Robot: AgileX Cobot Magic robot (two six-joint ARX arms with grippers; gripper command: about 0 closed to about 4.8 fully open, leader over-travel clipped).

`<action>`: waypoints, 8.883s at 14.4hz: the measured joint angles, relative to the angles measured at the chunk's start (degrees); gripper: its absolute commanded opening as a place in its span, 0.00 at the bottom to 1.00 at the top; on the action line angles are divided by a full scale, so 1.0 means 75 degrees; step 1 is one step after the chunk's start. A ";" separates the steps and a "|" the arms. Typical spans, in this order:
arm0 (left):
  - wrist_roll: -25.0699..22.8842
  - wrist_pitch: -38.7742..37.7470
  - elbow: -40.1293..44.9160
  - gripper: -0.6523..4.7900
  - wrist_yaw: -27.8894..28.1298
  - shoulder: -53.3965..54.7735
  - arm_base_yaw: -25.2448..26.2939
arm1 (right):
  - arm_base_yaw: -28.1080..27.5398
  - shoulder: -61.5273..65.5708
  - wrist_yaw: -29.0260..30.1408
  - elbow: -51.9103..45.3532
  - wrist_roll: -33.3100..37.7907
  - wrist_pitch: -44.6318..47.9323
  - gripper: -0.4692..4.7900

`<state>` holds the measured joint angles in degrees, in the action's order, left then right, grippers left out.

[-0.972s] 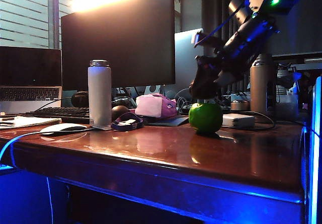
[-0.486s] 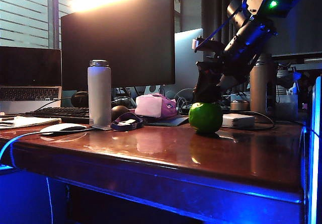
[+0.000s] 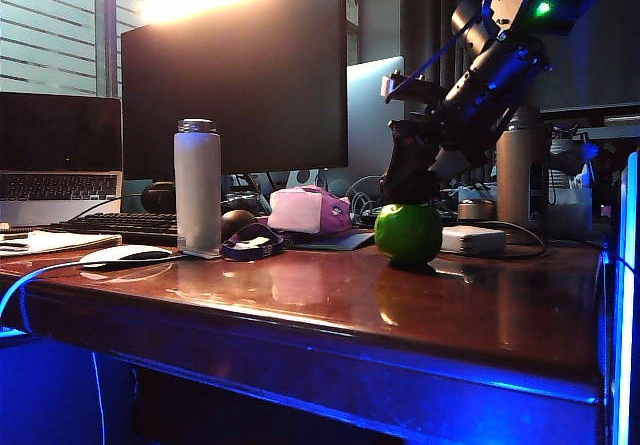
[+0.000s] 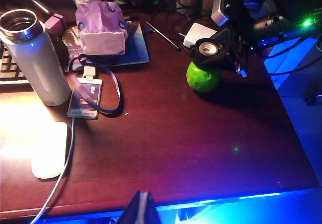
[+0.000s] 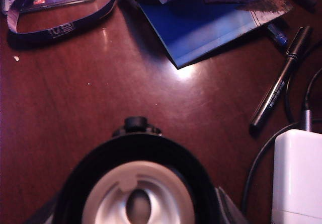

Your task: Stack the black thermos bottle cap from the table onto the green apple.

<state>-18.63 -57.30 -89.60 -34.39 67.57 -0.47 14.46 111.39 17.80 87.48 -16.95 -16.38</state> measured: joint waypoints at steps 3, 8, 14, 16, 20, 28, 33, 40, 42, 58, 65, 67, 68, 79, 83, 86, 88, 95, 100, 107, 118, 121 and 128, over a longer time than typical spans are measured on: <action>0.0000 0.0000 0.0000 0.11 0.0000 0.0000 0.0000 | 0.0000 0.0000 0.0000 0.0003 0.0000 -0.0020 0.67; 0.0000 0.0000 0.0000 0.11 0.0003 0.0000 0.0000 | 0.0000 0.0000 0.0181 0.0006 -0.0003 -0.0087 0.71; 0.0000 0.0000 0.0000 0.11 0.0003 0.0000 0.0000 | 0.0000 -0.0003 0.0047 0.0006 0.0000 -0.0111 0.73; 0.0000 0.0000 0.0000 0.11 0.0003 0.0000 0.0000 | 0.0000 -0.0003 0.0050 0.0006 0.0000 -0.0108 0.73; 0.0000 0.0000 0.0000 0.11 0.0003 0.0000 0.0000 | 0.0000 -0.0003 0.0050 0.0006 -0.0015 -0.0111 0.88; 0.0000 0.0000 0.0000 0.11 0.0003 0.0000 0.0000 | -0.0006 0.0017 0.0015 0.0006 -0.0152 -0.0262 1.00; 0.0000 0.0000 0.0000 0.11 0.0000 0.0000 0.0000 | -0.0006 -0.0117 0.0000 0.0003 -0.0175 -0.0332 1.00; 0.0000 0.0000 0.0000 0.11 0.0003 0.0000 0.0000 | -0.0003 -0.1148 -0.0012 -0.0003 -0.0192 -0.0755 0.50; 0.0000 0.0000 0.0000 0.11 0.0003 0.0000 0.0000 | -0.0006 -0.1926 -0.0032 -0.0003 -0.0187 -0.1026 0.09; 0.0000 0.0000 0.0000 0.11 0.0003 0.0000 0.0000 | -0.0017 -0.8594 -0.1186 -0.1378 -0.0143 -0.4013 0.09; 0.0000 0.0000 0.0000 0.11 0.0000 0.0000 0.0000 | -0.1070 -1.1657 -0.0012 -0.6747 0.0868 -0.0580 0.09; 0.0000 0.0000 0.0000 0.11 0.0003 0.0000 0.0000 | -0.1064 -1.2120 -0.0105 -0.7834 0.1387 -0.0236 0.09; 0.0000 0.0000 0.0000 0.11 0.0000 0.0000 0.0000 | -0.1067 -1.2365 -0.0382 -0.8332 0.1495 -0.0026 0.09; 0.0000 -0.0003 0.0000 0.11 0.0000 0.0000 0.0000 | -0.1810 -1.4828 -0.1364 -1.0931 0.2092 0.0653 0.09; 0.0000 0.0000 0.0000 0.11 0.0000 0.0000 0.0000 | -0.1810 -1.4828 -0.1364 -1.1357 0.2092 0.0513 0.09; 0.0000 0.0000 0.0000 0.11 0.0000 0.0000 0.0000 | -0.1810 -1.4828 -0.1367 -1.1380 0.2092 0.0291 0.09; 0.0000 0.0000 0.0000 0.11 0.0000 0.0000 0.0000 | -0.1810 -1.4828 -0.1376 -1.1380 0.2092 0.0286 0.09; 0.0000 0.0000 0.0000 0.11 0.0000 0.0000 0.0000 | -0.1807 -1.4828 -0.1376 -1.1374 0.2092 0.0262 0.09; -0.0117 0.0262 0.0003 0.11 0.0545 0.0000 0.0000 | -0.1807 -1.4828 -0.1373 -1.1374 0.2092 0.0262 0.09; 0.1157 0.3882 0.2553 0.11 0.1938 -0.1687 0.0446 | -0.1810 -1.4828 -0.1373 -1.1371 0.2092 0.0259 0.09; 0.3121 0.6403 1.0331 0.11 0.4001 -0.7924 0.0667 | -0.1810 -1.4828 -0.1373 -1.1371 0.2092 0.0259 0.09; 0.3124 0.6403 1.1150 0.11 0.4246 -0.8682 0.0673 | -0.1810 -1.4828 -0.1373 -1.1371 0.2092 0.0259 0.09; 0.2932 0.6417 1.1873 0.11 0.4459 -0.8982 0.0670 | -0.1810 -1.4828 -0.1373 -1.1371 0.2092 0.0256 0.09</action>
<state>3.36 -9.17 -0.56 -0.95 0.21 4.56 0.89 0.19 7.51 2.20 -1.26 -14.46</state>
